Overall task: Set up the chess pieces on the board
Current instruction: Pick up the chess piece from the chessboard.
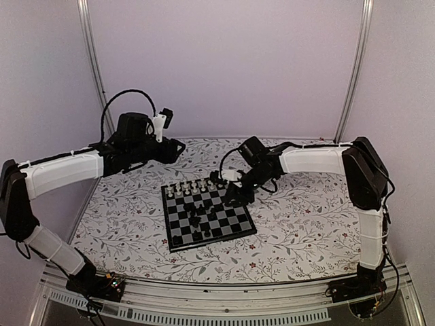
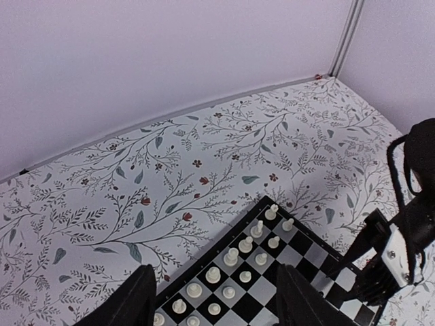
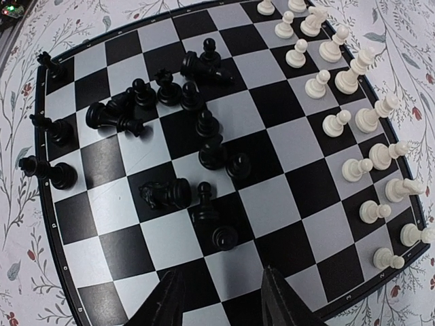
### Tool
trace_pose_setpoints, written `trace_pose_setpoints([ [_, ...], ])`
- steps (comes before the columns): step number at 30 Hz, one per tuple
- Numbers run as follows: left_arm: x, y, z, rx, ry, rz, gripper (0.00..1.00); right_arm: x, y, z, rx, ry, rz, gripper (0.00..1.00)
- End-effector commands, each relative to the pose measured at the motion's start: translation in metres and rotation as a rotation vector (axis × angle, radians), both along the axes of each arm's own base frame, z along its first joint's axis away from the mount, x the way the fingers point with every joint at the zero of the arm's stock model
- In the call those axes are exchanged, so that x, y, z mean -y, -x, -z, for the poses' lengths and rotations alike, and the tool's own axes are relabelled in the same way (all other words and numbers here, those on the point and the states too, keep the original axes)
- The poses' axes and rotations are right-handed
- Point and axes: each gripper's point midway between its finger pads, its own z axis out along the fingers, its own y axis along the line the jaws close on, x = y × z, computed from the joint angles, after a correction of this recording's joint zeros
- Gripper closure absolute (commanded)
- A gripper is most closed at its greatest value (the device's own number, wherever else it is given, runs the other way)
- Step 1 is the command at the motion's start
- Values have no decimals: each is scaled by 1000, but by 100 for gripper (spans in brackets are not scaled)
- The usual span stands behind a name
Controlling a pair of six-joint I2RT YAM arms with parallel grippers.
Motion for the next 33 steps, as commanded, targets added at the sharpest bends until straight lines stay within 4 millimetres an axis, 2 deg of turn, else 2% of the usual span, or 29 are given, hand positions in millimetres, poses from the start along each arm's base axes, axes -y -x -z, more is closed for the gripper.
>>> trace_pose_setpoints([
  [1,8,-1,-27,44,79,44,38,-9,-2,5,-18,19,4,61],
  [5,10,3,-20,8,71,60,38,-15,-2,9,-31,22,-5,66],
  [13,11,4,-18,-1,64,68,38,-24,5,16,-60,21,-37,67],
  [18,12,3,-15,-9,59,71,38,-28,2,18,-66,19,-31,72],
  [22,13,3,-11,-22,56,75,37,-31,-1,19,-66,18,-28,79],
  [28,15,2,-6,-36,51,81,37,-33,-3,22,-74,23,-25,81],
  [33,16,1,-5,-41,50,84,37,-30,-2,24,-75,36,-25,91],
])
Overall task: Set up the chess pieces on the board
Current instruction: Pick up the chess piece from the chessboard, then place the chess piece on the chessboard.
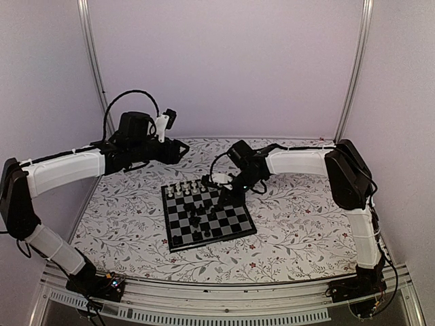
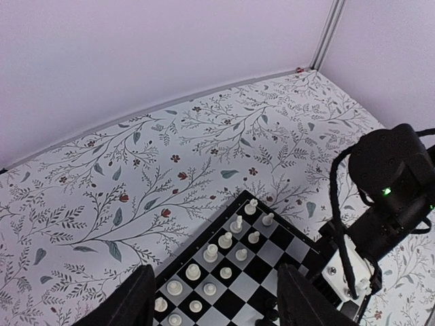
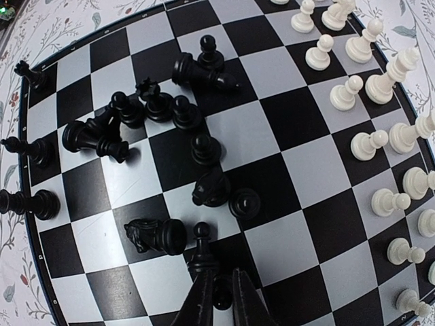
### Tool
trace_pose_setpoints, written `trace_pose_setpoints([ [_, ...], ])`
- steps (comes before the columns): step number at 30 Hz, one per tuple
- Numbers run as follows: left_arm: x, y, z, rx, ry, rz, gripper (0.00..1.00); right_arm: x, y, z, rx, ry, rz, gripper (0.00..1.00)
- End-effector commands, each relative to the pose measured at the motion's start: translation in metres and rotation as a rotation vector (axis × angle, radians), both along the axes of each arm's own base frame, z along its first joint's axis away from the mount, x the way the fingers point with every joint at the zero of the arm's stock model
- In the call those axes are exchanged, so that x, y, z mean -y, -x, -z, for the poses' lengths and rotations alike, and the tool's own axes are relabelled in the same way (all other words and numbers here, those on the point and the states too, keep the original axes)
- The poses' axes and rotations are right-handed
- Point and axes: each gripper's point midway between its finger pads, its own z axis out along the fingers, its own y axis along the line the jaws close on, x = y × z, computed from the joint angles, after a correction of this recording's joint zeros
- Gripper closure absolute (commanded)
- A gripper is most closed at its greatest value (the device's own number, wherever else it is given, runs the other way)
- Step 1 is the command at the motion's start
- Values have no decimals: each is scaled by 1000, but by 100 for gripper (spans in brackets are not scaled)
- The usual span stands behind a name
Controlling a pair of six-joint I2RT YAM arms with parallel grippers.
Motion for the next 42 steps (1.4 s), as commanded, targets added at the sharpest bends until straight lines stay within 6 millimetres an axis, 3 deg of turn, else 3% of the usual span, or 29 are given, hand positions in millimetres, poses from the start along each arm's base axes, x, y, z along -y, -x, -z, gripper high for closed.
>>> trace_pose_setpoints([
  [1,0,-5,-5,-3,6,1,37,-3,2,-1,-11,4,-7,93],
  [4,0,-5,-5,-3,6,3,38,0,3,-10,6,-2,-6,98],
  [13,1,-4,-8,-2,13,9,37,17,15,-37,46,-12,2,100],
  [24,-1,-4,-12,9,-1,8,38,49,41,-24,34,29,10,100],
  [34,-2,-4,-10,6,-12,5,38,55,35,-10,42,68,48,100],
  [42,-2,-5,-10,7,-15,5,38,62,41,-3,20,86,41,100],
])
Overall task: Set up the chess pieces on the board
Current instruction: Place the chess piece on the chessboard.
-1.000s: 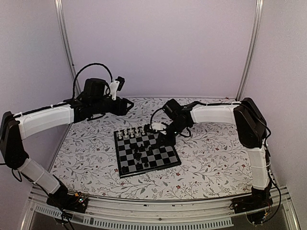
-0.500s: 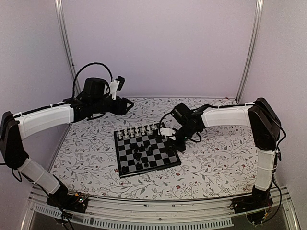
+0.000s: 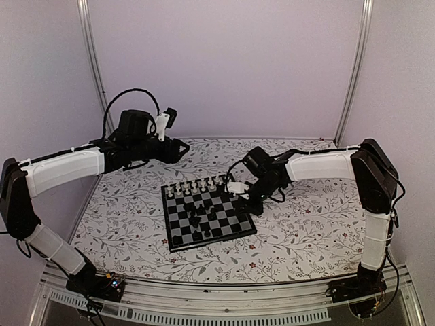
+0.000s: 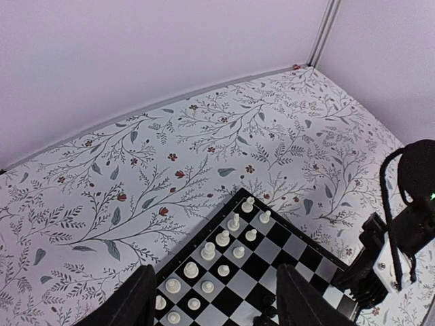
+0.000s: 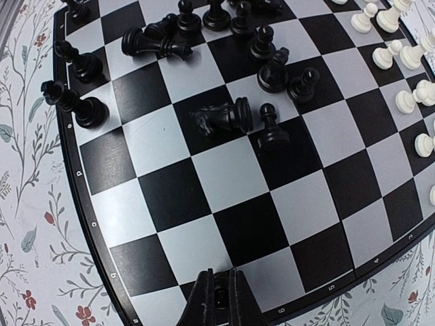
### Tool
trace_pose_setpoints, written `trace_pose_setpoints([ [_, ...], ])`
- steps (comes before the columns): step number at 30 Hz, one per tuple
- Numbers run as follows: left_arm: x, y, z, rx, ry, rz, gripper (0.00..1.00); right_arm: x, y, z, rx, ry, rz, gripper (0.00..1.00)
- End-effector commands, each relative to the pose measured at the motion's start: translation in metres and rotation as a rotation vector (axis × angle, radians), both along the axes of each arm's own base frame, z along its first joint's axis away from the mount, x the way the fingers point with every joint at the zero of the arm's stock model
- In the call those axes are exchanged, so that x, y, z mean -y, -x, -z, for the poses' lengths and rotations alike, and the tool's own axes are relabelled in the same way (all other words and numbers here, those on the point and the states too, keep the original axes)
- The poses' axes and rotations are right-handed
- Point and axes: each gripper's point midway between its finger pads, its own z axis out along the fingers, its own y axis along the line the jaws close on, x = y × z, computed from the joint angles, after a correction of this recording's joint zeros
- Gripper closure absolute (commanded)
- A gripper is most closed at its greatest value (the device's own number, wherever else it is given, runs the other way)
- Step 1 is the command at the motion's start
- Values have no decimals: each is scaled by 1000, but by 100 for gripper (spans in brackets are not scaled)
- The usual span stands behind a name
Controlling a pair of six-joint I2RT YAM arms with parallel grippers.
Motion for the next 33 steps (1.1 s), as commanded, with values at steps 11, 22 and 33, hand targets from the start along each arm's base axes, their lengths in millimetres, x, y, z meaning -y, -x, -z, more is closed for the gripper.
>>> trace_pose_setpoints([
  [11,-4,-9,-1,11,-22,-17,38,15,6,6,-12,22,3,100],
  [22,-3,-10,4,-1,-29,-15,38,22,12,4,-17,24,-3,96],
  [33,-4,-11,2,3,-30,-20,38,1,-9,-34,43,-48,2,67],
])
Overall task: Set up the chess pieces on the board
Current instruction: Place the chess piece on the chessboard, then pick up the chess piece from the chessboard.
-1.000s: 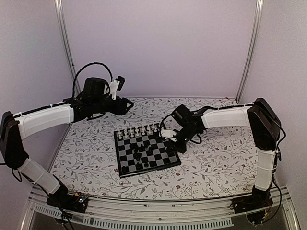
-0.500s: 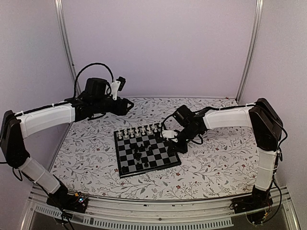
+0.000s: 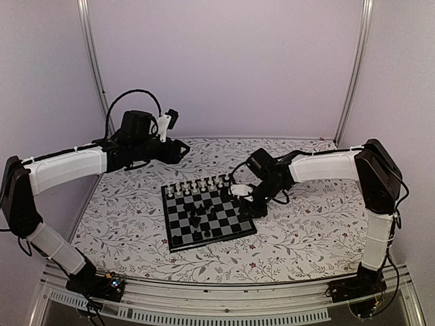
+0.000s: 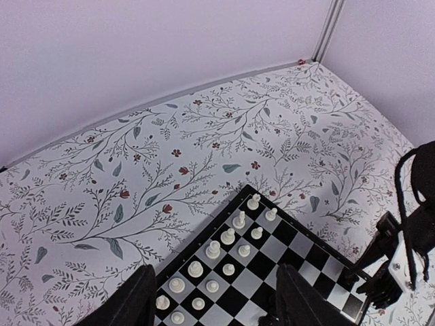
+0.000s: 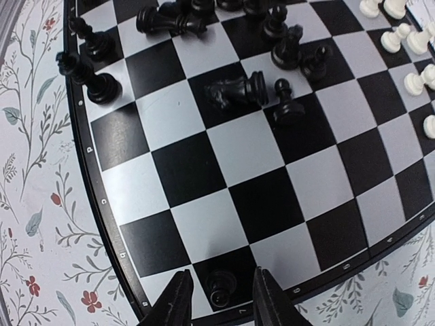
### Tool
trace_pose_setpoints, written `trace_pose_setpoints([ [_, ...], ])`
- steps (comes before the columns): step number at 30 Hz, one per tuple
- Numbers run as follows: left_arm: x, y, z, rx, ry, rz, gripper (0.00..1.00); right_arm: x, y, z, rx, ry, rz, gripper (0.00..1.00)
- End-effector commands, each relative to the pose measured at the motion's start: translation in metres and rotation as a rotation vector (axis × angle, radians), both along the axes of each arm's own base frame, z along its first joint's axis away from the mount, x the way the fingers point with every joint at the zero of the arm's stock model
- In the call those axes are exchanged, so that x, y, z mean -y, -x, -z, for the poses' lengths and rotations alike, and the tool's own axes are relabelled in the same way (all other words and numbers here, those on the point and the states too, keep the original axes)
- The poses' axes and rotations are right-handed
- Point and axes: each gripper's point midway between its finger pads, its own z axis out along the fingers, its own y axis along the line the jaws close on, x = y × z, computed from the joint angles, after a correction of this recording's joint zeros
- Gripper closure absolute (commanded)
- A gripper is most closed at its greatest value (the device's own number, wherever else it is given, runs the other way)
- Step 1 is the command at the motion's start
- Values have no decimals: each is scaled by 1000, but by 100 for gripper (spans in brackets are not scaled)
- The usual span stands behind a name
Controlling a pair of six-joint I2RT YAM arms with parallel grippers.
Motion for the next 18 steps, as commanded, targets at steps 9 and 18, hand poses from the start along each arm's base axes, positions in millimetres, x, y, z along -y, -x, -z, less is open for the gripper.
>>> trace_pose_setpoints([
  [9,-8,-5,-16,31,3,-24,39,-55,-50,-73,89,-155,7,72],
  [18,-27,-9,-36,58,47,-76,39,-95,-50,-52,13,-154,-7,74],
])
